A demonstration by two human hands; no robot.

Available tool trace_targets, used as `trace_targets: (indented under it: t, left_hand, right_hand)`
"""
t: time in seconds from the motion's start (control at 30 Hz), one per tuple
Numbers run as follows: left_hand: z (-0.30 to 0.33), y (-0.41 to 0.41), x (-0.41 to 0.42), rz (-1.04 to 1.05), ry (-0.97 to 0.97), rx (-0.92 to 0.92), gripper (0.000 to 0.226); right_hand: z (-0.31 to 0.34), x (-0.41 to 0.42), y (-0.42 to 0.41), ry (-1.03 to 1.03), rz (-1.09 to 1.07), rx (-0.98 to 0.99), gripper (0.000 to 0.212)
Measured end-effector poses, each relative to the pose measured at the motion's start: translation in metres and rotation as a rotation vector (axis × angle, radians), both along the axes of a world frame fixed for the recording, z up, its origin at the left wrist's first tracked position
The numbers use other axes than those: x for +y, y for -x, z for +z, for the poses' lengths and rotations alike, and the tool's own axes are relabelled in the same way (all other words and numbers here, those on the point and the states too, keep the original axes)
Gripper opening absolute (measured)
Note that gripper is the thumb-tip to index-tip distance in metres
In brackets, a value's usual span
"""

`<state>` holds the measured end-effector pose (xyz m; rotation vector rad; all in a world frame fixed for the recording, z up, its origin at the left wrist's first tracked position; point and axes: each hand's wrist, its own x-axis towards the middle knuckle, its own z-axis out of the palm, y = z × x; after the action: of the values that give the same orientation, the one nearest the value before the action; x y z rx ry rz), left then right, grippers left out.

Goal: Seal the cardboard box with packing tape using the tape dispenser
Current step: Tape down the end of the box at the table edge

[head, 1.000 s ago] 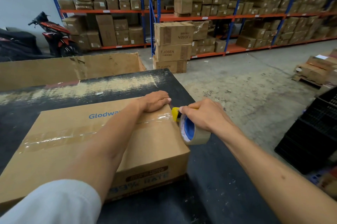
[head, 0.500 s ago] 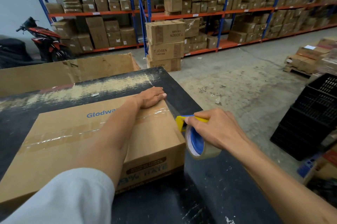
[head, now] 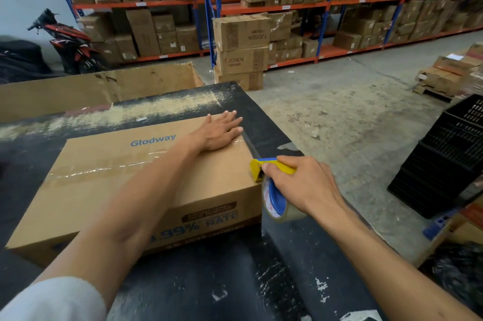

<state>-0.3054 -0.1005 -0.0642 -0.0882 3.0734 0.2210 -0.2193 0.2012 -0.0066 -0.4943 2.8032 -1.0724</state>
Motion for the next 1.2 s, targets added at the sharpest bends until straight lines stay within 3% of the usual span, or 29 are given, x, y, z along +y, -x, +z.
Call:
trace_targets:
  t: [0.17,0.43,1.2]
  left_hand:
    - [-0.003,-0.015,0.015,-0.183,-0.050,0.023,0.053]
    - [-0.004,-0.018,0.016,-0.154,-0.112,0.020,0.050]
    - [-0.006,-0.015,0.014,-0.100,-0.058,0.020,0.055]
  right_hand:
    - [0.000,0.000,-0.001,0.002,-0.018,0.006,0.060]
    - [0.003,0.004,-0.010,0.023,-0.032,0.018,0.060]
    - [-0.018,0.035,-0.063,-0.024,-0.004,0.006,0.063]
